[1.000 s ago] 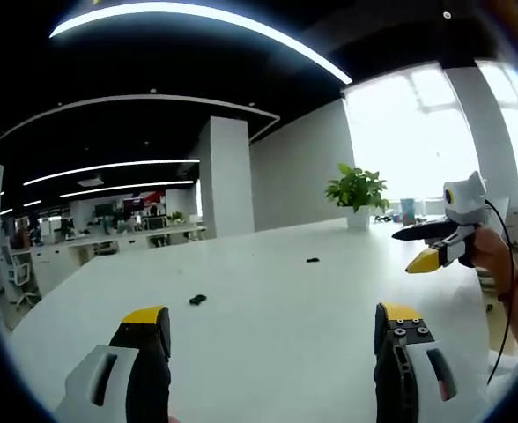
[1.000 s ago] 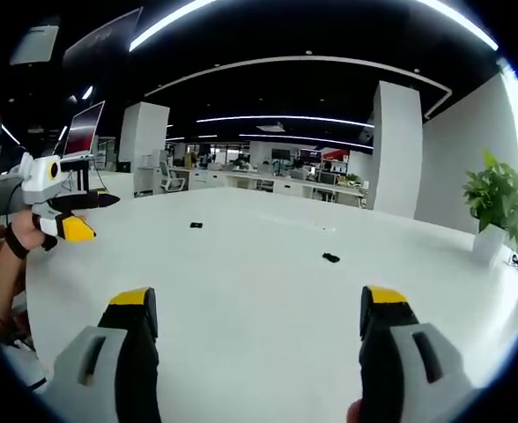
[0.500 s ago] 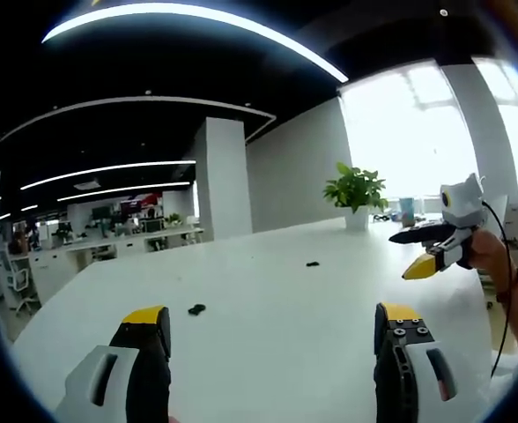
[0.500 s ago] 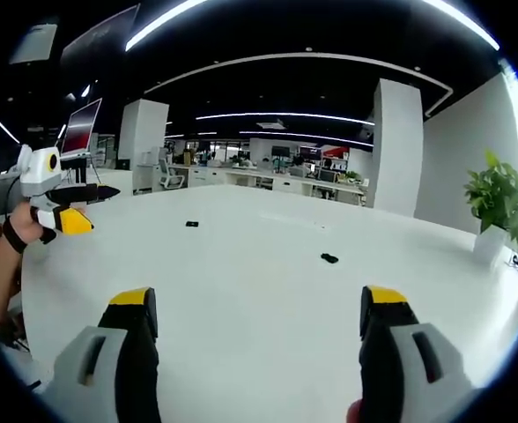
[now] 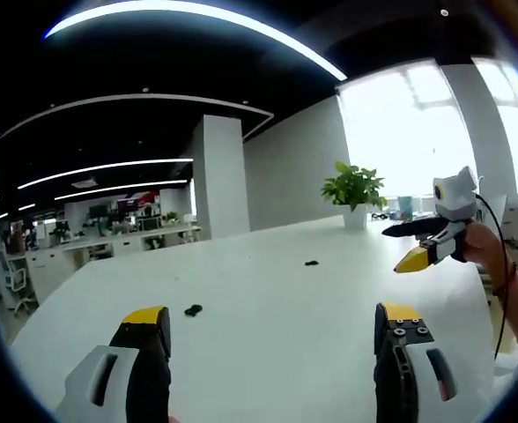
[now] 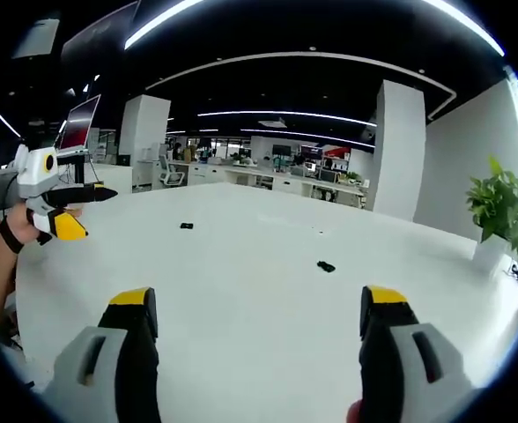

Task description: Snap the two parts of the plastic buckle together until the buckle closes and remains connected.

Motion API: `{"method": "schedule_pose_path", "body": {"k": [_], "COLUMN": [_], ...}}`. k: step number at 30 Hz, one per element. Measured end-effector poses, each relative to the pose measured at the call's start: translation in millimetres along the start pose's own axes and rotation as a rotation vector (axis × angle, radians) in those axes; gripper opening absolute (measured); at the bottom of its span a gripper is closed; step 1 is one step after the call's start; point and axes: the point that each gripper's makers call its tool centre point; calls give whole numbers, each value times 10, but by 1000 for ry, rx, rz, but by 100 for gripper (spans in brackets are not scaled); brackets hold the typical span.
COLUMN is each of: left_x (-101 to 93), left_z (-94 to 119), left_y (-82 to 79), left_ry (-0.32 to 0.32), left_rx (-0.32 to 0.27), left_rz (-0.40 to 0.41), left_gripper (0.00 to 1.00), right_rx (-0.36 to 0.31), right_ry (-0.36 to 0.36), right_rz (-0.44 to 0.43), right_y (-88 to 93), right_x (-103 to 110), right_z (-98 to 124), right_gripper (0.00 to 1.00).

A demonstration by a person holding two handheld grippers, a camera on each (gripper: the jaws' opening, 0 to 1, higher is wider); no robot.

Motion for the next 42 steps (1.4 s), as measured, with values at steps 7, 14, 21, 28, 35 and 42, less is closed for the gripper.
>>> {"method": "schedule_pose_path", "body": {"k": [7, 14, 21, 28, 35, 42], "left_x": [22, 41, 69, 54, 63, 66], "left_z": [-17, -35, -53, -63, -101, -162], "left_y": [18, -16, -36, -35, -79, -122], "left_ry": [-1, -2, -3, 7, 7, 11], "left_rx": [5, 2, -1, -3, 1, 2], "left_rz": [7, 7, 8, 27, 18, 17], "left_gripper": [98, 98, 98, 98, 98, 98], "right_rx": [11, 19, 24, 19, 28, 32], "right_ry": [-1, -5, -4, -14, -15, -19], "right_rz": [-6, -11, -8, 5, 8, 14], "right_y": [25, 38, 29, -31, -40, -61], "right_x": [-29, -53, -95, -106, -142, -148], "right_z": [-57, -101, -133, -180, -230, -261], "right_gripper": [96, 96, 96, 96, 96, 96]}}
Point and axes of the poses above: the point that each gripper's makers call its tool centre point, and the gripper's own axes: z roughly backward along the fingers, x roughly to its left, y roughly out of its underside, and after that the axes turned 6 degrees about -y, right-handed
